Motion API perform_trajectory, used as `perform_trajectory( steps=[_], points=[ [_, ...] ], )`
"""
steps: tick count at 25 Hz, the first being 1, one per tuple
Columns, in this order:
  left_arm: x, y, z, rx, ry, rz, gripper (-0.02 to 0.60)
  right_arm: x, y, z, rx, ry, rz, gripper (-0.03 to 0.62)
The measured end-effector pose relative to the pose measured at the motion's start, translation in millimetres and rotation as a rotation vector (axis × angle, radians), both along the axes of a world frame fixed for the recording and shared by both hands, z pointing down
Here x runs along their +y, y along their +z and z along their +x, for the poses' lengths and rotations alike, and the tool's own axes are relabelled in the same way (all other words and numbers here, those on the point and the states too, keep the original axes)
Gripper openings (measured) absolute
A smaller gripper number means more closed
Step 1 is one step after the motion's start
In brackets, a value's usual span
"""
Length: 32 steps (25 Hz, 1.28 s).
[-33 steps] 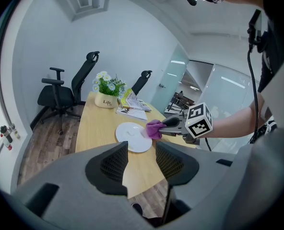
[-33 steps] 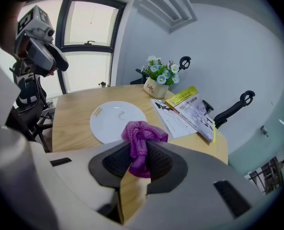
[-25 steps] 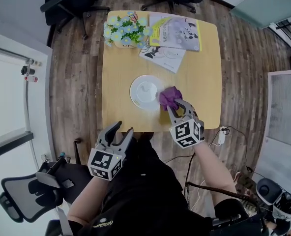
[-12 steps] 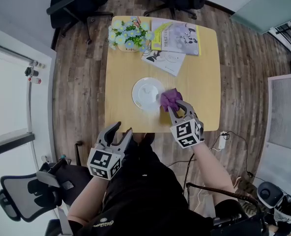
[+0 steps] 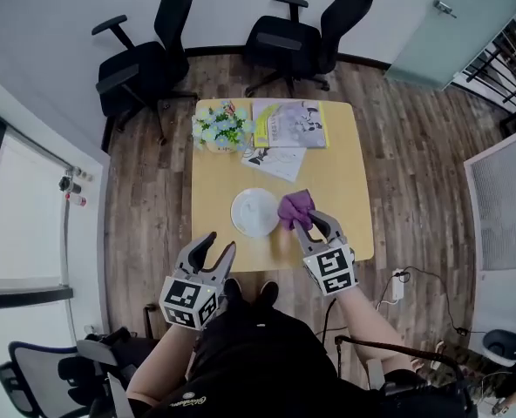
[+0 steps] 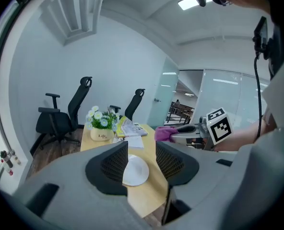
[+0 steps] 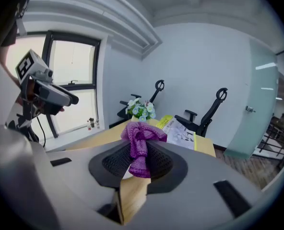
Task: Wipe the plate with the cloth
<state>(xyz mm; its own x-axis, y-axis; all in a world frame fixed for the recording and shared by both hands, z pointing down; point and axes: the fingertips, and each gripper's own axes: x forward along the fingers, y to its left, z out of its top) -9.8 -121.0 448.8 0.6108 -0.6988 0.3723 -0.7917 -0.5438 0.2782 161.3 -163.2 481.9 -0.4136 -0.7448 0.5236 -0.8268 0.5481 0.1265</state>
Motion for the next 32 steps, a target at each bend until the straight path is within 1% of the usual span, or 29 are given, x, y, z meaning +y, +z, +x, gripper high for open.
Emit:
perform_trajectory(
  steps=[5, 10, 13, 16, 21, 25, 32],
  points=[
    [-23.3, -48.1, 5.8, 0.017, 0.001, 0.127, 0.181, -5.5, -72.8, 4.2, -0.119, 0.060, 0.145, 0.077],
    [-20.5, -84.2, 11.8, 0.033, 0.008, 0.210, 0.181, 13.8, -137.5, 13.0, -0.233, 0.121, 0.263, 0.077],
    [-22.2, -104.3, 10.8, 0.044, 0.005, 0.263, 0.181, 23.1, -170.3, 15.6, -0.274, 0.135, 0.337, 0.077],
    [-22.7, -117.8, 6.9, 0.047, 0.002, 0.300, 0.181, 32.9, -189.3, 14.1, -0.297, 0.141, 0.384, 0.077],
    [-19.0, -131.6, 5.7, 0.052, -0.003, 0.334, 0.181, 45.6, -198.1, 12.8, -0.344, 0.145, 0.407, 0.077],
    [-14.5, -134.3, 3.9, 0.082, -0.009, 0.328, 0.181, 50.6, -195.6, 8.7, -0.371, 0.139, 0.398, 0.077],
    [-11.6, -135.3, 2.3, 0.073, -0.014, 0.332, 0.181, 53.2, -197.9, 0.0, -0.385, 0.109, 0.389, 0.077]
  ],
)
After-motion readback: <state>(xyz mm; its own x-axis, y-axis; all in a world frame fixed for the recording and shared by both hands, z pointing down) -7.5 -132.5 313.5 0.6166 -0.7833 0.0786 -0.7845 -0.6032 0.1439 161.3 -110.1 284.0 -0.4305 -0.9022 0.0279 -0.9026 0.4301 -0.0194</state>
